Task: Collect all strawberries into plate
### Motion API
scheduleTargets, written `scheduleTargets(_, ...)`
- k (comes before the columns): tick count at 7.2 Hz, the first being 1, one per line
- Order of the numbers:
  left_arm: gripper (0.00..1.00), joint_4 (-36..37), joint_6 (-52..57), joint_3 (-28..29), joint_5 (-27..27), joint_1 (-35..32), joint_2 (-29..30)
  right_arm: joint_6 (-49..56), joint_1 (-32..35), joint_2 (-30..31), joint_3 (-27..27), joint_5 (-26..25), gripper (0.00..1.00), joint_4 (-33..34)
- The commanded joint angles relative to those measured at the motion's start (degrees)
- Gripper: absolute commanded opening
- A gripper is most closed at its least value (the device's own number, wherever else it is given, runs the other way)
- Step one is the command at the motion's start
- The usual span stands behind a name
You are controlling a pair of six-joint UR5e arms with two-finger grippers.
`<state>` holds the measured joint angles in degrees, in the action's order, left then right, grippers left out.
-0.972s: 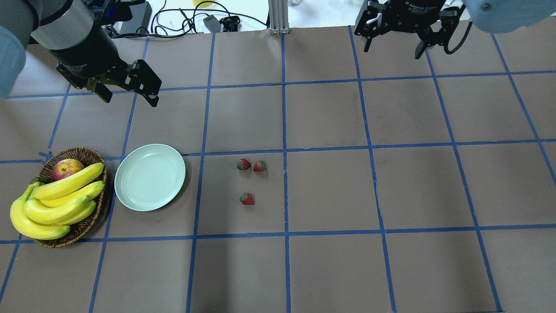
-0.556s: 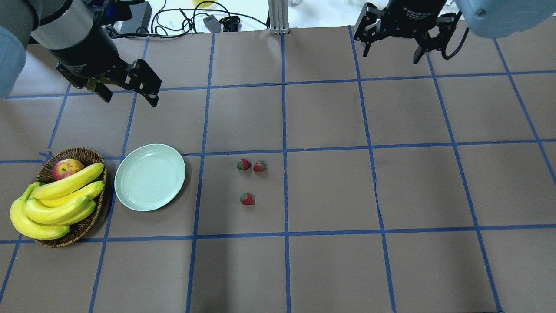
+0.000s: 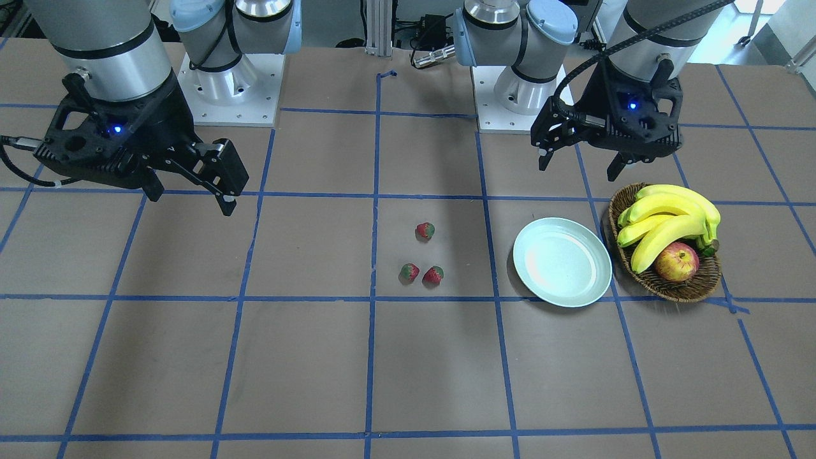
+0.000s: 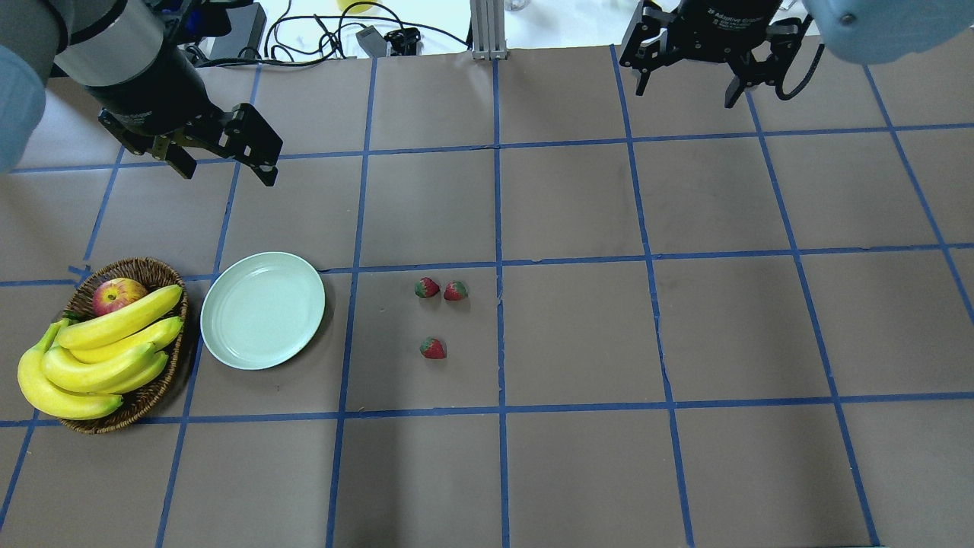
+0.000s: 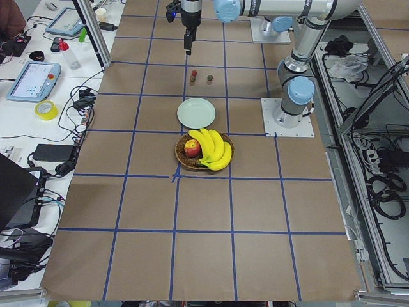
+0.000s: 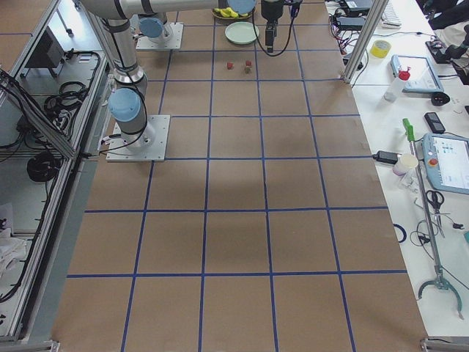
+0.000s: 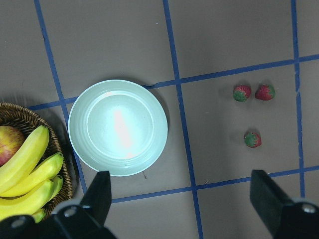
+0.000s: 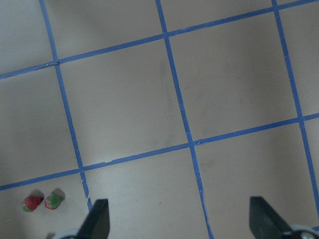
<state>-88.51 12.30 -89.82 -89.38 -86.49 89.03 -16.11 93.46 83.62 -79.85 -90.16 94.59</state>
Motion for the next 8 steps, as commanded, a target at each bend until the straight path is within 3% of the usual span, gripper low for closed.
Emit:
scheduleTargets(1,1.0,0.0,0.0,0.0,0.0,0.0,-0.1,-0.6,0.3,1.0,-0.2,-0.6,1.0,1.4)
scheduleTargets(2,1.0,0.0,0.0,0.0,0.0,0.0,0.0,-0.2,-0.3,-0.4,-0.2,-0.2,1.0,1.3)
scheduleTargets(4,1.0,0.0,0.0,-0.1,0.0,0.0,0.0,-0.6,0.4,4.4,1.1,-0.1,1.0,0.7)
scheduleTargets(8,1.0,0.0,0.0,-0.2,-0.1,0.0,0.0,1.9,1.2,3.7,-1.3,-0.7,1.0,0.2)
